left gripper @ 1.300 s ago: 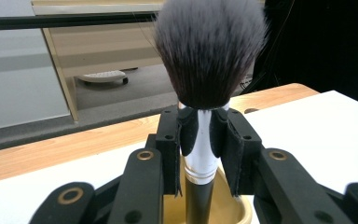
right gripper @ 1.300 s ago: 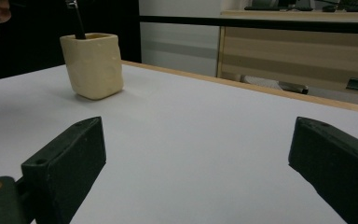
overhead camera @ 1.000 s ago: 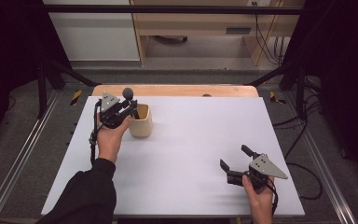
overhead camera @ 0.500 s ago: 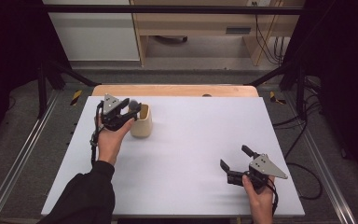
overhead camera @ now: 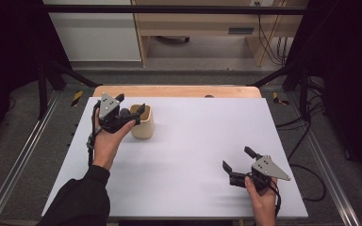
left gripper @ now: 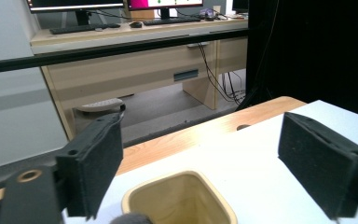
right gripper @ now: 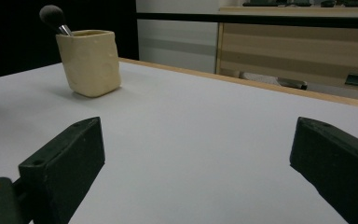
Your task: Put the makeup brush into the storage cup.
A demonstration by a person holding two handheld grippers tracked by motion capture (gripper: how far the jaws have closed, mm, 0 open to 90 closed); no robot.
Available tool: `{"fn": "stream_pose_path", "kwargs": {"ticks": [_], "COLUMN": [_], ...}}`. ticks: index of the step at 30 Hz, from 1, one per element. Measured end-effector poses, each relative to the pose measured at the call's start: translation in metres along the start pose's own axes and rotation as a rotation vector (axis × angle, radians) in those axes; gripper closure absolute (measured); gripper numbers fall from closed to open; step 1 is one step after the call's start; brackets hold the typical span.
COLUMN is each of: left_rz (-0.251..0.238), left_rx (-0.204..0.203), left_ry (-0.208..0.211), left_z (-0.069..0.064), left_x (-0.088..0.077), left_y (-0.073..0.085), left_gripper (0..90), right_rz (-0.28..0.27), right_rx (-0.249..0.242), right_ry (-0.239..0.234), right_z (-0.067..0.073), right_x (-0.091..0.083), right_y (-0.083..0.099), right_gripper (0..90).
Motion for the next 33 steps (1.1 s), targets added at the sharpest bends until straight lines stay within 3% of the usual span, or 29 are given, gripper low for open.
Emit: {"fn": "stream_pose_path", "kwargs": {"ticks": [7,11,22,33], "left_rz": [0.008,0.008,0.005,0.001], "left_rx": [-0.022,-0.013,-0.039,-0.047], "left_ry": [0.041,0.058,0.091,0.173], "left_z": [-0.006,-0.008,-0.017,-0.037], "left_x": [0.001,0.0,-0.003,-0.007], "left_y": [0.001,0.0,-0.002,-0.002], "left_gripper": [1.9,1.3,0.8,0.9], "right_rz": [0.003,0.002,0.004,0.002], "right_rx": [0.002,0.002,0.0,-0.002], "right_ry": [0.002,0.003,0.005,0.01], "right_z": [0.0,0.0,0.0,-0.001], "right_x": [0.0,0.0,-0.001,-0.002], "right_y": [0.0,0.0,0.0,-0.001], "right_gripper": [3.3,3.3,3.2,3.3]}}
Point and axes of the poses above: each handheld gripper's, and its own axes: x roughly forward along the jaws, y roughly out of its underside, z roughly to its left, the point moved 4 cm from there along x, roughly forward along the jaws, and after that the axes turned 14 degrees about -z, right-handed, at the moved point
